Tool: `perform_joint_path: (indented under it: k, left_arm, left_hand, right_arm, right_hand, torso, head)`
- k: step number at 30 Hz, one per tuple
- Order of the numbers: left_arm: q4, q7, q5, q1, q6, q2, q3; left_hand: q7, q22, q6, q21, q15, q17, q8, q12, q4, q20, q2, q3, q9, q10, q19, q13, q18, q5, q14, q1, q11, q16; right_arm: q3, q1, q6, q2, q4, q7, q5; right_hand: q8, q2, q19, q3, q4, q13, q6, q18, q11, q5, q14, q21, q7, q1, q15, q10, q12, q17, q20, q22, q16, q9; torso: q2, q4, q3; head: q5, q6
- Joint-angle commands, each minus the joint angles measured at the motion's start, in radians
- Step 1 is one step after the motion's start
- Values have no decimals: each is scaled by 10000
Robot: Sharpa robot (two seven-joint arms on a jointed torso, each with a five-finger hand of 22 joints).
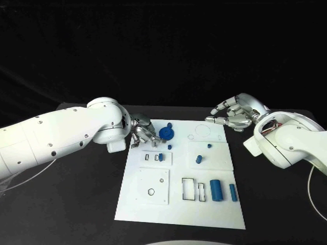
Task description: Assemble the parts on the task board
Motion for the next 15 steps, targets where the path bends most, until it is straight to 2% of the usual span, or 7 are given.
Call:
perform_joint_path:
  k: [1, 8, 11, 12, 14, 15]
  left_arm:
    - [-104, -365, -604, 27, 676, 147, -34]
    - [-324, -407, -504, 37, 843, 417, -129]
    - [-437, -425, -446, 38, 963, 526, -164]
    - [-476, -430, -417, 38, 998, 561, -176]
    - [-545, -439, -337, 37, 1050, 616, -195]
    - [-563, -442, -312, 37, 1063, 630, -199]
  left_hand:
    - [5, 27, -81, 58, -61, 730, 35, -68, -11, -65, 34, -79, 23, -74, -22, -34, -63, -50, 504, -102, 13, -10]
    - [27, 81, -181, 101, -48, 704, 9, -84, -17, -61, 52, -77, 49, -118, -35, -63, -70, -33, 492, -89, 30, -21]
    - [43, 85, -231, 112, -40, 703, -11, -119, -16, -58, 67, -74, 57, -166, -49, -124, -70, -29, 490, -83, 42, -22]
    - [95, 105, -360, 142, -7, 684, -71, -316, -17, -41, 98, -77, 74, -402, -77, -432, -72, -30, 481, -84, 89, -28]
    - [126, 35, -431, 118, 17, 664, -103, -488, -17, -25, 128, -72, 89, -600, -130, -699, -57, -27, 472, -70, 118, -35]
    - [138, -7, -458, 100, 25, 669, -115, -564, -18, -18, 139, -69, 94, -685, -154, -813, -48, -26, 473, -61, 129, -32]
  right_arm:
    - [-6, 2, 190, 10, -24, -125, -76]
    - [-16, 1, 202, 57, -75, -146, -85]
    - [-20, 0, 110, 78, -103, -52, -60]
    - [-21, 0, 35, 84, -113, 29, -13]
    - [-24, 0, -149, 95, -138, 237, 150]
    - [-25, 0, -208, 98, -147, 306, 220]
  right_hand:
    - [69, 88, -60, -67, 18, 1574, -58, 104, -69, -6, 713, -68, -2, -27, -64, 252, -57, 1237, -8, -26, -60, 17]
    - [75, 93, -58, -87, 19, 1568, -77, 103, -68, -7, 712, -71, 0, -25, -64, 249, -64, 1233, -9, -25, -64, 20]
    - [108, 146, -204, -145, 16, 1350, -168, 163, -62, -6, 659, -395, 10, 16, -63, 89, -326, 1016, -10, -253, -150, 37]
    - [173, 201, -393, -203, 18, 1050, -241, 237, -60, -8, 578, -818, 12, 77, -66, -123, -685, 709, -9, -544, -287, 68]
    - [274, 274, -828, -251, 15, 506, -335, 404, -69, -12, 402, -1759, 11, 208, -71, -493, -1334, 71, -14, -1200, -599, 113]
    - [345, 341, -1397, -255, 12, -250, -442, 608, -70, -17, 144, -2974, 14, 347, -71, -1008, -2239, -790, -16, -2050, -1071, 147]
  torso:
    - [3, -1, 0]
    - [21, -11, -14]
    - [22, -14, -13]
    - [25, -16, -12]
    - [26, -21, -14]
    - [25, -20, -14]
  head:
    - [24, -32]
    - [56, -60]
    - [66, -67]
    - [68, -71]
    - [68, -84]
    - [63, -86]
